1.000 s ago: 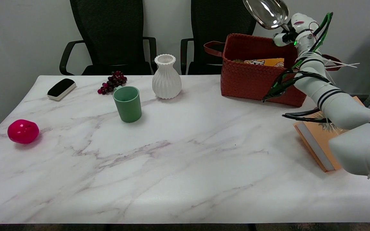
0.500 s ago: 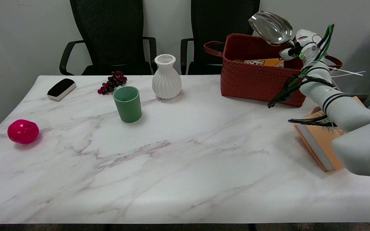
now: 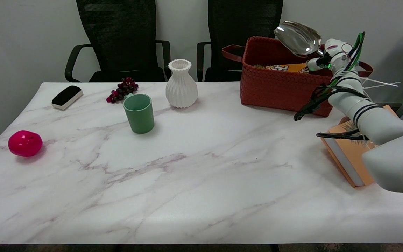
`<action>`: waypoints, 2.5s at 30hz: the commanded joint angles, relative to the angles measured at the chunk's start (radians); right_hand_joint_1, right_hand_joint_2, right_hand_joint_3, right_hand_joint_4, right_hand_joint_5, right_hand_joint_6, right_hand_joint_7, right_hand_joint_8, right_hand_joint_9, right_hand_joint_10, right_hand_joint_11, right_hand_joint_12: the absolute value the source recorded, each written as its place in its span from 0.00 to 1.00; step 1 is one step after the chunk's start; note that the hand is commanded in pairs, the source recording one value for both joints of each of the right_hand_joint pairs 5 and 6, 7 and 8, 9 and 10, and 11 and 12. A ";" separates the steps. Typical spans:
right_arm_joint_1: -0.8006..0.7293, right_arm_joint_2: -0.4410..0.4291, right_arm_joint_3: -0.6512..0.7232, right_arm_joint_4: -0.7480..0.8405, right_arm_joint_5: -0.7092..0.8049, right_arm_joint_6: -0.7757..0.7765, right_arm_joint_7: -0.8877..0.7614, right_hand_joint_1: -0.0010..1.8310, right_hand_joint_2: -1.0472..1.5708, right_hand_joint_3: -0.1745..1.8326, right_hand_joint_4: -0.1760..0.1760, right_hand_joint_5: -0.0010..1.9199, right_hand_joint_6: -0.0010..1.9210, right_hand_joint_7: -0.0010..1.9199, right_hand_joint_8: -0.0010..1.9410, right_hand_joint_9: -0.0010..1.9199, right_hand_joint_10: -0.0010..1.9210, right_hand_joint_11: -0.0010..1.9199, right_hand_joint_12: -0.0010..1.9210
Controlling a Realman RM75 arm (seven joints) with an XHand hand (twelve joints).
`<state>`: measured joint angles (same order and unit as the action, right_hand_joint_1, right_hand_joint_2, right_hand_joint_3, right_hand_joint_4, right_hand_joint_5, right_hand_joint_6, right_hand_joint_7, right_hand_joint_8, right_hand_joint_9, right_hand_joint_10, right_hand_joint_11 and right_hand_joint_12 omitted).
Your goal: Place the stainless steel scoop into the brown storage basket.
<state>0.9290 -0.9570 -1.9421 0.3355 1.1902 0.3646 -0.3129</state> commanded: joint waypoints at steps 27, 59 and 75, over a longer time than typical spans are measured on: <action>-0.018 -0.004 0.001 0.042 0.015 0.009 0.003 0.33 0.57 0.04 0.50 0.09 0.09 0.21 0.21 0.00 0.00 0.04 0.04; -0.350 0.016 -0.052 0.904 0.088 0.167 0.116 0.29 0.58 0.00 0.50 0.00 0.00 0.00 0.00 0.00 0.00 0.00 0.00; -0.348 -0.325 -0.185 0.969 0.076 0.135 -0.073 0.31 0.56 0.00 0.50 0.00 0.00 0.00 0.00 0.00 0.00 0.00 0.00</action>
<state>0.6169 -1.0096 -2.0162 1.1576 1.2706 0.5144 -0.2171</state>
